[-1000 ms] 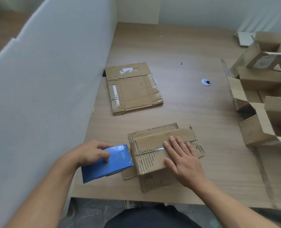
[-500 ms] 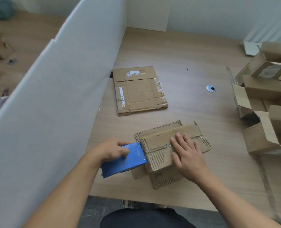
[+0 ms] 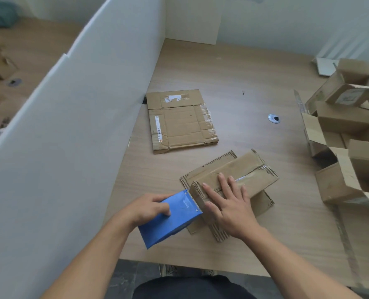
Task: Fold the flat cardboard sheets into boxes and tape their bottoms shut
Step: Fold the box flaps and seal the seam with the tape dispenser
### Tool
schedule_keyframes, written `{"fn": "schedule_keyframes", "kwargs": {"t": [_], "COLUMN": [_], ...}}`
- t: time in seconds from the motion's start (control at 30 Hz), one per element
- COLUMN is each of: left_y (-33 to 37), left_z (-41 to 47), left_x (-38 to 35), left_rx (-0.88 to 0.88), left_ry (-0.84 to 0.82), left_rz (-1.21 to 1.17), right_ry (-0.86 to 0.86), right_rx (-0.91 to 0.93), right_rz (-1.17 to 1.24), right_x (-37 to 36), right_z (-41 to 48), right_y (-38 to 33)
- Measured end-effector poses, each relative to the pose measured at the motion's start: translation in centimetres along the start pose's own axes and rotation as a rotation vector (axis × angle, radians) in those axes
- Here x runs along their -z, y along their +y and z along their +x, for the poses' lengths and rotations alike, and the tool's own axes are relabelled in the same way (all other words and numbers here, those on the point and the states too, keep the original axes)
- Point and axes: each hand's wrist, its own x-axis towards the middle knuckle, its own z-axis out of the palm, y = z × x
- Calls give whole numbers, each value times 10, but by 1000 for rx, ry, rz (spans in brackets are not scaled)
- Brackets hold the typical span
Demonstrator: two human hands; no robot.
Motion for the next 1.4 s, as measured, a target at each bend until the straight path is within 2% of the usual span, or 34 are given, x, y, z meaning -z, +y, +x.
{"fn": "schedule_keyframes", "kwargs": {"t": [0.37,0.6,0.7,0.8,1.0,1.23,1.4], "left_y": [-10,11,23,36,43,10,-10], "left_z": [-19,17,30,37,42,22,9], "left_x": [-3,-36,-32,-29,-63,-49,-28], "left_rx": [-11,18,30,60,63,11,-57], "left_ry": [64,171,155,188,360,319,487], "left_rz": [79,93,137,222,463,341,243], "right_ry": [0,20,50,76,67,113,164], "right_rx": [-2,-15,-43,-61,-48,17,92], "right_rz": [-13,6,6,25,20,37,-44], "right_x": [3,-1,-1,-1,1,7,5], "right_z": [5,7,7,8,6,5,4], "right_y": [5,2,0,-5,-7,0,-8]}}
